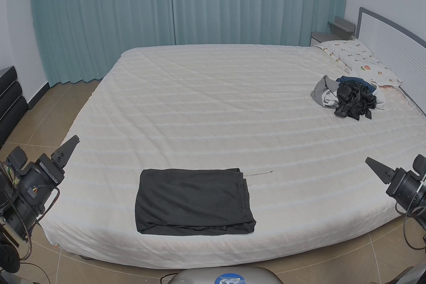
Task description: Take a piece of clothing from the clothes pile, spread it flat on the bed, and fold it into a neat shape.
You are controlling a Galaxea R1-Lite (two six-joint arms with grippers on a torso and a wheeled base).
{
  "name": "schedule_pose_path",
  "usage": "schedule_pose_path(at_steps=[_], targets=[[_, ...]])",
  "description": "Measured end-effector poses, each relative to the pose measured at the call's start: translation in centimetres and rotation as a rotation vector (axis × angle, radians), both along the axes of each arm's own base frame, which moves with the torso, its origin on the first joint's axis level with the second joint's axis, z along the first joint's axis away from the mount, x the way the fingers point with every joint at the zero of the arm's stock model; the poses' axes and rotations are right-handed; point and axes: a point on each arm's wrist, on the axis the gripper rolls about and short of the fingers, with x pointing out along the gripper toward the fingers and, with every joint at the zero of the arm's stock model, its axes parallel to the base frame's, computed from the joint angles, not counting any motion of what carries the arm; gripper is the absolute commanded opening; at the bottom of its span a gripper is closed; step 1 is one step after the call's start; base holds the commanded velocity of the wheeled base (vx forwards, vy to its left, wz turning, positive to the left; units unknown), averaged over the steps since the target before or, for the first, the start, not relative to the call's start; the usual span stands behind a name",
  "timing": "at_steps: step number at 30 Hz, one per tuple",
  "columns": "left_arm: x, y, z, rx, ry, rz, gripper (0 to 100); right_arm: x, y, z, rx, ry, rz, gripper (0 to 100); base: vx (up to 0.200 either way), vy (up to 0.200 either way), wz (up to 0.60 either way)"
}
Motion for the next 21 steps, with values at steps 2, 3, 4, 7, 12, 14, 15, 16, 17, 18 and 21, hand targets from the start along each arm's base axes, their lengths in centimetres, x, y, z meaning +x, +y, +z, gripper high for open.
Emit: schedule_pose_path(at_steps=[2, 3, 4, 7, 12, 14, 15, 16, 17, 18, 21], targets=[[-1.2, 0.1, 0.0, 0.007, 0.008, -0.003, 100, -1.2, 0.0, 0.0, -0.019, 0.013, 0.007, 100, 0.0, 0.0, 0.0], [-1.8, 0.2, 0.0, 0.01, 0.012, -0.005, 100, -1.9, -0.1, 0.0, -0.031, 0.021, 0.01, 100, 0.0, 0.0, 0.0], [-2.3, 0.2, 0.0, 0.013, 0.017, -0.006, 100, -2.4, -0.1, 0.0, -0.039, 0.025, 0.014, 100, 0.0, 0.0, 0.0], [-4.3, 0.4, -0.1, 0.035, 0.029, -0.011, 100, -4.4, -0.1, 0.0, -0.074, 0.035, 0.03, 100, 0.0, 0.0, 0.0], [-6.9, 0.7, -0.4, 0.072, 0.025, -0.026, 100, -7.1, 0.0, -0.4, -0.125, 0.054, 0.072, 100, 0.0, 0.0, 0.0], [-8.1, 0.8, -0.8, 0.094, 0.032, -0.033, 100, -8.2, -0.1, -0.5, -0.157, 0.044, 0.09, 100, 0.0, 0.0, 0.0], [-8.7, 0.9, -1.1, 0.109, 0.043, -0.038, 100, -8.7, -0.1, -0.6, -0.174, 0.033, 0.098, 100, 0.0, 0.0, 0.0], [-9.2, 1.0, -1.4, 0.12, 0.052, -0.041, 100, -9.1, -0.1, -0.7, -0.186, 0.025, 0.103, 100, 0.0, 0.0, 0.0], [-9.8, 1.1, -1.7, 0.134, 0.057, -0.045, 100, -9.6, -0.1, -0.8, -0.202, 0.014, 0.108, 100, 0.0, 0.0, 0.0], [-10.4, 1.1, -2.0, 0.148, 0.06, -0.048, 100, -10.1, -0.2, -0.9, -0.214, 0.004, 0.114, 100, 0.0, 0.0, 0.0], [-12.0, 1.4, -2.9, 0.197, 0.065, -0.056, 100, -11.5, -0.3, -1.5, -0.243, -0.019, 0.123, 100, 0.0, 0.0, 0.0]])
